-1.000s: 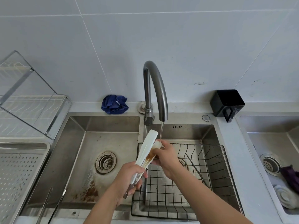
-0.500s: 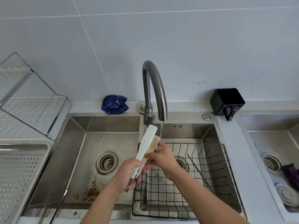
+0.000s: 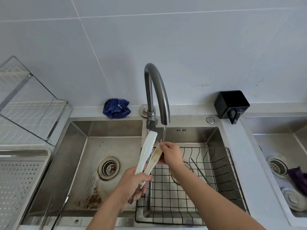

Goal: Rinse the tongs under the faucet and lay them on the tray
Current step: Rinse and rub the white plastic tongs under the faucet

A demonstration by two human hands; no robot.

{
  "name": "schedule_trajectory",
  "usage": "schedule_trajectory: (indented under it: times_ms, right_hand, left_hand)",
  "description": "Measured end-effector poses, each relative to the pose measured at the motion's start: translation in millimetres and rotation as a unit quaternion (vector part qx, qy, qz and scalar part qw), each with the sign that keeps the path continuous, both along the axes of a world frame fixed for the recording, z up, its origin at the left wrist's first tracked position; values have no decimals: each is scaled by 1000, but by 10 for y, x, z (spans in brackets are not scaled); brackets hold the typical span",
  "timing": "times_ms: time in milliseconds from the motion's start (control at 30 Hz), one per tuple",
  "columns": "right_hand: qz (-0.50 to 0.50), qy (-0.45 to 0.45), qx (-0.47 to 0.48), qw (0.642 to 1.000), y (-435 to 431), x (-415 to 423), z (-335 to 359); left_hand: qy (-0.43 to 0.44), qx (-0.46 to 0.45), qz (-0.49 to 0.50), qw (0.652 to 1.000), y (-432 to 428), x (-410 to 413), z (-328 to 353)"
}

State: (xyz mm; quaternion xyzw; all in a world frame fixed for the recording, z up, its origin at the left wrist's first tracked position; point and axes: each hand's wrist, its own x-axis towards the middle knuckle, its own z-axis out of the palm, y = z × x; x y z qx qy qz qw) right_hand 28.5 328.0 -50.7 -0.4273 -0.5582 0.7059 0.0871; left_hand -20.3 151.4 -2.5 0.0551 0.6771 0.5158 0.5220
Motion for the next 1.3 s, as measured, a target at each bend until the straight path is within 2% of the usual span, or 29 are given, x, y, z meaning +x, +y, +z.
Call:
schedule_trajectory:
  times_ms: [100, 267, 433, 533, 633, 767, 967, 1067, 1167, 1233, 1300]
  right_hand:
    - [45, 9, -32, 998, 56, 44, -33]
    - [60, -56, 15, 997, 141, 115, -137]
    - [36, -11, -96, 995, 136, 156, -163]
    - [58, -34, -46, 997, 174, 100, -117]
    - [54, -38, -23, 998, 207, 23, -80]
    - [62, 3, -110, 992, 173, -12, -69]
    - [84, -51, -36, 994, 125, -70, -32]
    - [48, 5, -124, 991, 129, -37, -49]
    - [24, 84, -247, 965, 153, 44, -102]
    - [11, 102, -282, 954, 156, 79, -140]
    - [4, 89, -271, 959, 149, 82, -159]
  left_hand:
    - [-7, -5, -11, 1000, -21, -34, -5]
    - [-13, -17, -49, 999, 20, -107, 29]
    - [21, -47, -42, 998, 62, -142, 20]
    - [61, -66, -37, 995, 89, -150, 28]
    - [56, -63, -28, 996, 68, -193, 30]
    - [74, -77, -28, 994, 39, -261, 47]
    - [118, -101, -42, 987, 62, -294, 85]
    - [155, -114, -66, 979, 71, -308, 123]
    - [162, -122, -86, 975, 82, -362, 182]
    - [147, -121, -88, 978, 104, -389, 214]
    - [136, -124, -93, 978, 131, -414, 223]
